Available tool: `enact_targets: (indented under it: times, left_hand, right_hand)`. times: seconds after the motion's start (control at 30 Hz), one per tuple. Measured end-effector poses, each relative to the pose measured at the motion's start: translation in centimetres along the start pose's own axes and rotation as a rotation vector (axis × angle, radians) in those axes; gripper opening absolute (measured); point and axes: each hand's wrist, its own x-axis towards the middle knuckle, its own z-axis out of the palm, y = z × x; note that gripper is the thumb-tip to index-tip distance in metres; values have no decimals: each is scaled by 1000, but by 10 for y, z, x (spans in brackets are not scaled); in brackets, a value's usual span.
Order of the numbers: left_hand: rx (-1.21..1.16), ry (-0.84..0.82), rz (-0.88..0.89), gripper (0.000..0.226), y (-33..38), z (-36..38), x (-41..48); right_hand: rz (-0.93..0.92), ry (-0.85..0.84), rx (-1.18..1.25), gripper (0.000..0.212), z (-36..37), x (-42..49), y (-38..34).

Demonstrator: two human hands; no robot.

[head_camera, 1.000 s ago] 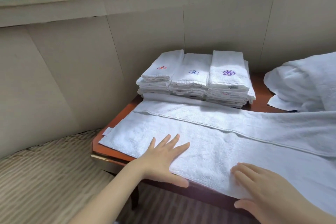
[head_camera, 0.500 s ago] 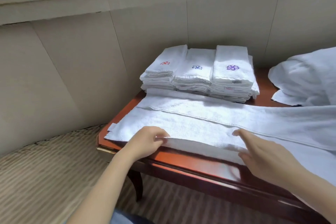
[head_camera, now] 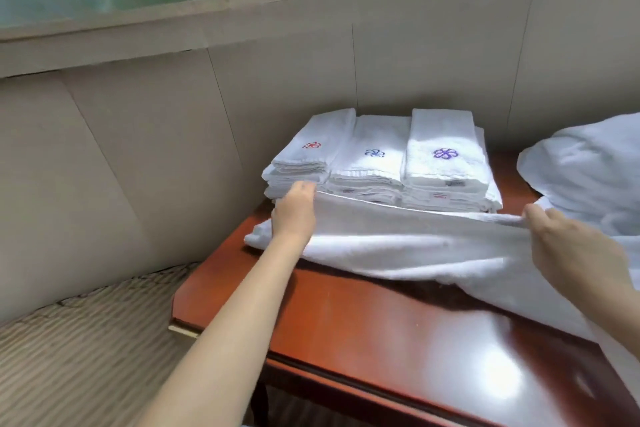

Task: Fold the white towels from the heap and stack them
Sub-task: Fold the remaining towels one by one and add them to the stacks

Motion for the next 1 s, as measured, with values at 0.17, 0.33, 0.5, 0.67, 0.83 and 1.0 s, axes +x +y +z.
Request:
enact_targets:
  times: [0.17,0.33,0.5,0.67,0.83,1.0]
  left_hand:
    - [68,-335,-285,52,-27,55,18]
    - [-111,-106,-637,62,-58,64,32]
    - [-265,-144,-683,39,-77,60,38]
    - [-247,-190,-642,24,-86,42,14]
    - [-79,-222,-668,16,-117,12,-32]
    - [17,-82,-610,19,-121,-8,-62]
  right_hand:
    - [0,-293,-62,6,54,16,11]
    - [17,-204,94,22,68,23,21]
    - [-15,-153,103,24,60,20,17]
    - [-49,-258,-32,24,49,21,9]
    - [-94,-415,-13,17,30,15,2]
    - [-194,-368,28,12,19,-11,-11]
